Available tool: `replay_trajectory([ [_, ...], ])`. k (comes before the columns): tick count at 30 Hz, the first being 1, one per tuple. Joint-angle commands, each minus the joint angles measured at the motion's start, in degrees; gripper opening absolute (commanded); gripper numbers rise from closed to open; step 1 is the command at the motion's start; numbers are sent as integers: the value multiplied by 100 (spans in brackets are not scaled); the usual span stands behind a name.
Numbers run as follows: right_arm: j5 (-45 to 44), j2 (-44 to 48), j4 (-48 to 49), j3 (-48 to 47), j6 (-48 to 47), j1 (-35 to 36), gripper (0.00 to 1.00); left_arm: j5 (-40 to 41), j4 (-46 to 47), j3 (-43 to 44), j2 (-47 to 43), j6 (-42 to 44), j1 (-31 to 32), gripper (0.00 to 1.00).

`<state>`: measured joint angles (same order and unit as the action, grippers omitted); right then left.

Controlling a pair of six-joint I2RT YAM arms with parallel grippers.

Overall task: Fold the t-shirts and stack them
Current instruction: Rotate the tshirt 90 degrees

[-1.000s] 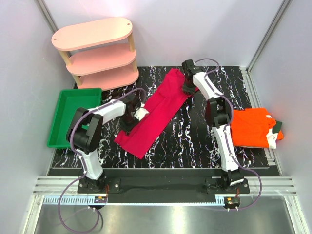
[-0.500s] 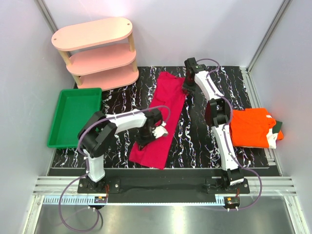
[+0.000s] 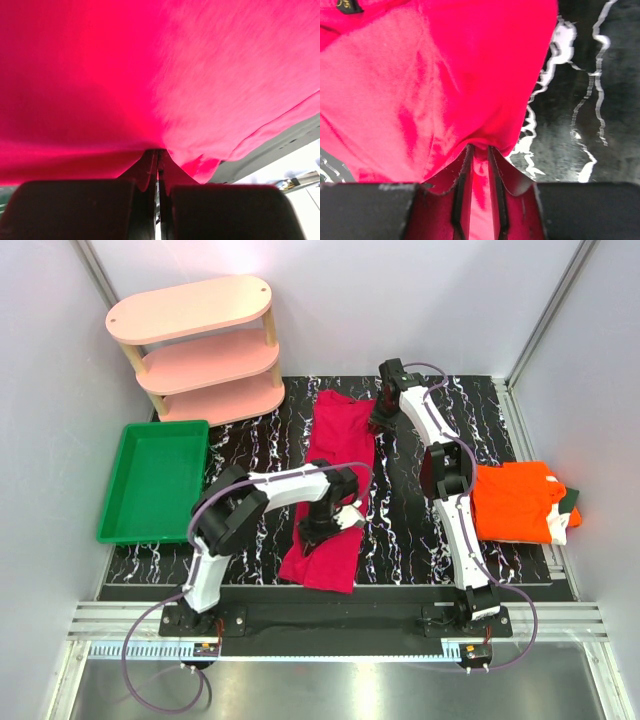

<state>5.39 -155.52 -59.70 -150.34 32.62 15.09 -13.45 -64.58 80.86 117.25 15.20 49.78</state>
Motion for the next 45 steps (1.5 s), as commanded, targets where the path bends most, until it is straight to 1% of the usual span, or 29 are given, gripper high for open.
replay_trajectory([
  [1,611,-189,90,-4,-151,64,26,-333,306,667,447,-105,137,0],
  [4,770,-180,134,49,-177,82,26,-395,183,1089,719,-140,199,0],
  [7,727,-163,126,49,-186,90,26,-369,95,1423,930,-158,269,0],
  [10,421,-40,108,32,-177,64,27,-149,112,1512,931,-158,269,0],
  [13,183,214,90,-82,-107,-15,28,-8,208,1319,642,-202,129,0],
  [15,25,381,90,-135,-107,-68,30,35,209,1196,343,-272,-117,2],
  [16,-142,461,82,-205,-89,-111,32,97,200,1169,194,-298,-213,3],
  [18,-344,759,3,-276,-98,-121,34,106,200,1099,-289,-334,-547,10],
  [19,-398,995,-15,-276,-115,-121,36,97,191,1090,-456,-351,-661,12],
  [20,-416,1111,-85,-259,-124,-129,38,71,191,1099,-632,-351,-906,12],
  [21,-459,1234,-120,-233,-124,-121,38,45,191,1116,-947,-360,-1030,15],
  [24,-652,1735,-147,48,-256,-15,40,-174,200,1256,-1300,-386,-1549,16],
  [27,-653,2183,-147,417,-396,134,40,-465,357,1441,-1319,-500,-1989,16],
  [29,-732,2613,-59,908,-502,379,39,-474,550,1511,-1188,-544,-2156,15],
  [30,-863,2789,2,1424,-607,494,38,-474,725,1555,-1109,-553,-2191,15],
  [32,-1144,3325,178,2041,-687,731,37,-387,919,1669,-810,-579,-2253,12],
  [33,-1493,3536,274,2792,-704,984,34,-282,1060,1713,-705,-606,-2262,11],
  [34,-1714,4016,579,3252,-696,1100,34,-211,1070,1766,-599,-650,-2288,10],
  [35,-1951,4299,817,3770,-687,1249,33,-202,1096,1810,-424,-728,-2323,9],
  [36,-2354,4598,1063,4802,-591,1433,33,-149,1218,1750,-405,-790,-2341,9],
  [37,-2445,5158,1501,5317,-512,1513,33,-18,1306,1653,-431,-825,-2402,10],
  [38,-2489,5425,1705,5783,-398,1558,33,9,1420,1365,-597,-843,-2438,14],
  [39,-2507,5714,1916,6710,-188,1697,33,114,1709,1153,-764,-887,-2481,15],
  [40,-2577,6257,2301,7155,-29,1786,33,237,1859,925,-922,-905,-2551,16],
  [41,-2613,6523,2497,7577,103,1891,33,290,2000,479,-1245,-931,-2578,17],
  [42,-2665,6970,2673,8286,356,2023,33,447,2289,248,-1405,-975,-2605,19],
  [43,-2753,7131,2918,8580,507,2329,32,449,2413,-163,-1546,-1019,-2631,20],
  [45,-2920,7395,3025,9142,901,2847,31,431,2660,-473,-1863,-1098,-2631,22],
])
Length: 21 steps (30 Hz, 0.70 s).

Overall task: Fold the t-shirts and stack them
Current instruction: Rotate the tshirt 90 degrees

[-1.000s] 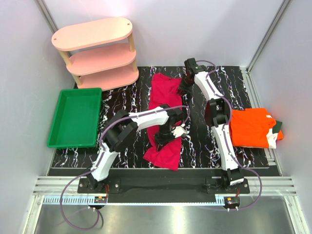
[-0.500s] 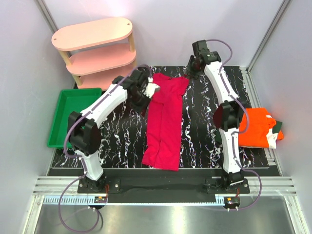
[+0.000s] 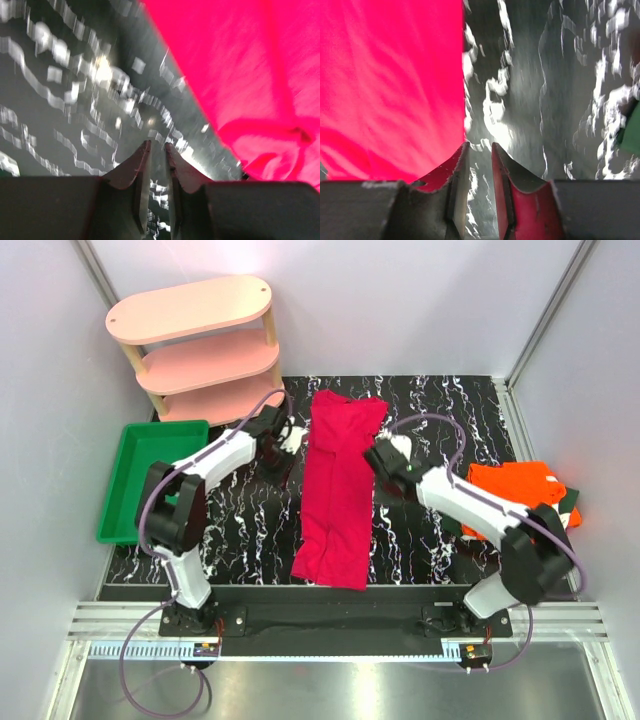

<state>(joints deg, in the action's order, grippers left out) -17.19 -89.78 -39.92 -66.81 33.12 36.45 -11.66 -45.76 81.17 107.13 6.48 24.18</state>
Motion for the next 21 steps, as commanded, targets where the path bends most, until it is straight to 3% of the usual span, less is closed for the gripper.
replay_trajectory([
  [1,-715,848,1065,914,967,924,31,209,831,-671,-930,-287,-72,22],
  [7,-725,41,1092,854,1539,1742,29,-125,999,-647,-958,-489,-72,22],
  [15,-496,-1058,1250,467,2039,2024,27,-205,955,-382,-360,-525,-10,21],
  [21,-417,-1112,1250,818,2382,2042,28,-258,858,-294,-149,-472,-10,19],
])
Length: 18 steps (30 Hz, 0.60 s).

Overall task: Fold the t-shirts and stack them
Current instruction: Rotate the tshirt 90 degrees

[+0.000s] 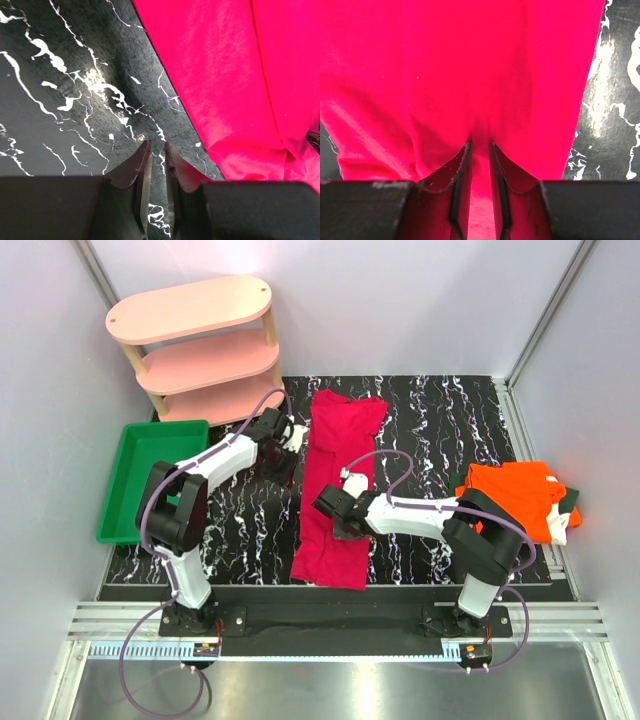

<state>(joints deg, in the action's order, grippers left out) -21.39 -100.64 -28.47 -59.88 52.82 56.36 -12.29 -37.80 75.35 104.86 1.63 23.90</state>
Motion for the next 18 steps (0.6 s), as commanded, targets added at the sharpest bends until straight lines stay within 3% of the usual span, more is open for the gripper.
replay_trajectory([
  [1,-6,-52,87,152,440,51,28,-203,54,278,79,22,18,19],
  [15,100,-438,-237,100,845,42,32,-54,-43,-135,-308,294,-70,19],
  [18,-592,-160,-282,-242,425,278,32,-132,-17,-152,-553,277,-201,20],
])
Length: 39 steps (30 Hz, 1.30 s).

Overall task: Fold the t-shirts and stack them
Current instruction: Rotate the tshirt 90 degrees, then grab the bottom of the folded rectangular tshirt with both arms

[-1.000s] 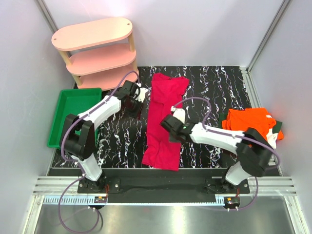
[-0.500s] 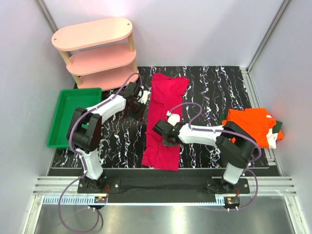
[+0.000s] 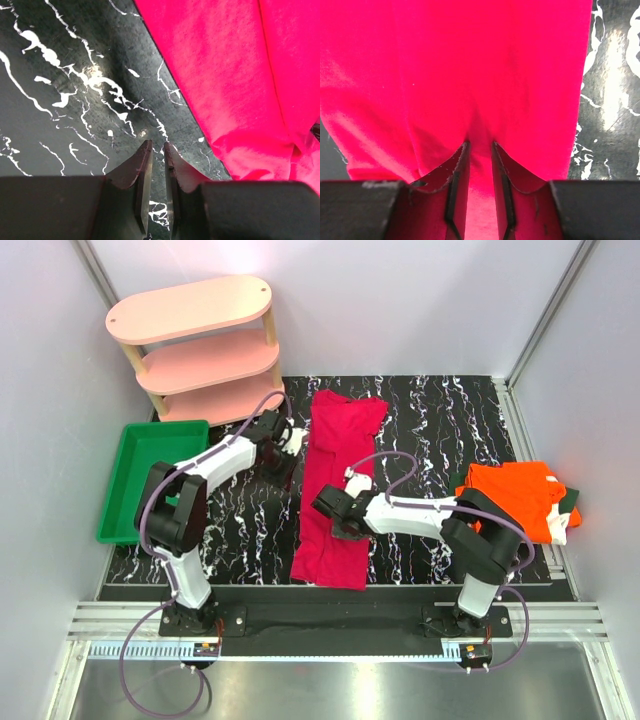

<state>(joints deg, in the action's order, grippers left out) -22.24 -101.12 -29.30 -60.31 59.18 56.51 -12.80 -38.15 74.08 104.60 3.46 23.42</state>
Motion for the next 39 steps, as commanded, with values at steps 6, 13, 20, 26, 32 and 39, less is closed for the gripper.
replay_trajectory([
  [6,-1870,934,-269,-1227,-1381,457,39,-311,176,89,-1643,-56,-820,22],
  [13,-3575,1946,-822,-1975,-2102,712,39,-775,1940,-1307,-2891,-241,-2313,32],
  [20,-5772,2298,-1658,-1897,-2682,1344,41,-943,5008,-3337,-3305,259,-3124,38],
  [26,-7021,2203,-1579,-1879,-2727,2012,46,-795,7091,-4717,-3305,42,-3142,43],
  [32,-7101,1947,-1447,-2168,-2561,2233,50,-286,8901,-5499,-2894,-338,-3010,92],
  [39,-7145,2386,-1403,-2073,-2376,2241,54,454,9770,-5887,-2752,-56,-2439,99],
])
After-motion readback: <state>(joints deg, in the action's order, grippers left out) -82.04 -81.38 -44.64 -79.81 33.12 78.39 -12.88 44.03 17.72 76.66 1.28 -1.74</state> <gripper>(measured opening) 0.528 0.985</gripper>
